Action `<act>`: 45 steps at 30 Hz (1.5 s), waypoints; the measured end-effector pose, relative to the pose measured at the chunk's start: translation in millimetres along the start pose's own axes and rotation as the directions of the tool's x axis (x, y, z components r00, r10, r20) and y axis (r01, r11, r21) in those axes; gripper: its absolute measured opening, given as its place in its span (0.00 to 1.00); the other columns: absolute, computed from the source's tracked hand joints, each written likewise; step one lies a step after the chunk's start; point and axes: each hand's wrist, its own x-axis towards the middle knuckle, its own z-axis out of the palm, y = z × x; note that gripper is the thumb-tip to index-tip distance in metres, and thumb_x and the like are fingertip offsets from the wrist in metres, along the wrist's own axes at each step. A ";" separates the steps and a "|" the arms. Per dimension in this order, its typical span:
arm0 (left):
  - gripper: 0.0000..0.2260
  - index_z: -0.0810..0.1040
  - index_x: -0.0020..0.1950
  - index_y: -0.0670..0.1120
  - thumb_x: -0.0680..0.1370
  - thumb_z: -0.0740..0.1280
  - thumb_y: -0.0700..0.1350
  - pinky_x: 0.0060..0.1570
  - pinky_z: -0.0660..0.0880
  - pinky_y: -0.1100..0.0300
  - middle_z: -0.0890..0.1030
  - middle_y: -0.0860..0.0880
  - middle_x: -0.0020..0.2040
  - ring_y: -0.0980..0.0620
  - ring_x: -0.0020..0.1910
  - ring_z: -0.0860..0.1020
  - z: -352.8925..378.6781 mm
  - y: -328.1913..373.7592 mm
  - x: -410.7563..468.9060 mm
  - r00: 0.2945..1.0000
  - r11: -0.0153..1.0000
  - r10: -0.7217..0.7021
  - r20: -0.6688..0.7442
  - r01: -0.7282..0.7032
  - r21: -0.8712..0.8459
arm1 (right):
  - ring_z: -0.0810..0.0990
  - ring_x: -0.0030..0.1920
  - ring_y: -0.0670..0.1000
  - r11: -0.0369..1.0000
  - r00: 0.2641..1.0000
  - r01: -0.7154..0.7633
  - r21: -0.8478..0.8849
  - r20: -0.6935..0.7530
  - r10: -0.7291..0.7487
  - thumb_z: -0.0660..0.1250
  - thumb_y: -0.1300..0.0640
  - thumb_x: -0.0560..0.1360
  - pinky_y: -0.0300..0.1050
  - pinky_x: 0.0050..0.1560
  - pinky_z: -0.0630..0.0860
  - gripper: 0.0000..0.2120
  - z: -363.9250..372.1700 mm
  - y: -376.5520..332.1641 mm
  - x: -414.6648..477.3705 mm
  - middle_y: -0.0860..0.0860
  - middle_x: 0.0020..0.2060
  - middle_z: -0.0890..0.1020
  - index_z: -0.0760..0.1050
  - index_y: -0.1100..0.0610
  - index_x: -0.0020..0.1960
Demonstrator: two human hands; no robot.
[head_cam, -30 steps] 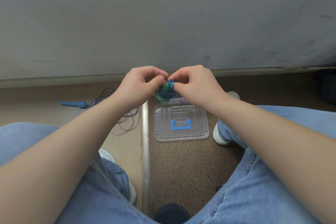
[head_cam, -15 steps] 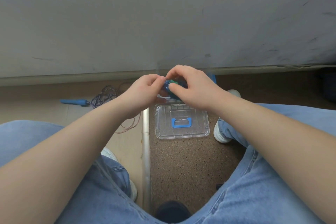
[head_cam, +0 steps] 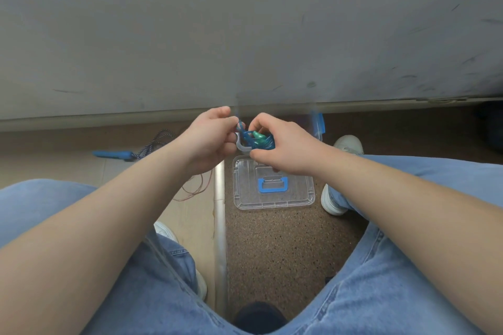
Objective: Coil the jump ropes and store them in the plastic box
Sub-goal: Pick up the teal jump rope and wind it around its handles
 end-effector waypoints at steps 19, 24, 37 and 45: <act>0.23 0.67 0.70 0.44 0.79 0.49 0.28 0.20 0.60 0.69 0.67 0.45 0.42 0.55 0.32 0.67 7.4 24.5 28.3 0.975 0.921 -0.148 -0.165 0.075 -0.381 | 0.74 0.39 0.53 0.983 0.994 0.098 -0.155 -0.028 -0.103 0.72 0.44 0.76 0.50 0.44 0.74 0.20 20.1 0.0 -12.2 0.47 0.43 0.76 0.62 0.50 0.53; 0.16 0.77 0.61 0.46 0.79 0.57 0.34 0.25 0.61 0.66 0.72 0.47 0.38 0.56 0.25 0.64 14.6 22.9 26.4 0.990 0.999 0.030 -0.141 -0.034 -0.027 | 0.75 0.40 0.42 0.999 0.997 -0.039 0.032 -0.065 0.041 0.73 0.45 0.75 0.33 0.43 0.69 0.21 10.8 7.5 -7.9 0.47 0.53 0.80 0.68 0.49 0.61; 0.09 0.81 0.55 0.50 0.79 0.64 0.40 0.45 0.81 0.56 0.82 0.47 0.52 0.53 0.46 0.82 -2.1 -7.9 67.6 0.999 0.789 -0.044 0.004 0.032 0.614 | 0.80 0.52 0.51 0.923 0.930 -0.310 0.226 -0.131 0.344 0.76 0.53 0.71 0.50 0.53 0.79 0.24 -4.8 41.7 54.1 0.48 0.54 0.80 0.73 0.49 0.65; 0.11 0.79 0.59 0.47 0.80 0.62 0.39 0.45 0.82 0.55 0.81 0.46 0.52 0.51 0.45 0.81 -7.6 -33.8 132.4 0.982 0.810 -0.166 -0.094 0.190 0.555 | 0.80 0.56 0.53 0.707 0.758 -0.507 0.493 -0.135 0.638 0.77 0.51 0.69 0.53 0.58 0.79 0.24 24.0 121.0 114.4 0.49 0.54 0.82 0.75 0.49 0.63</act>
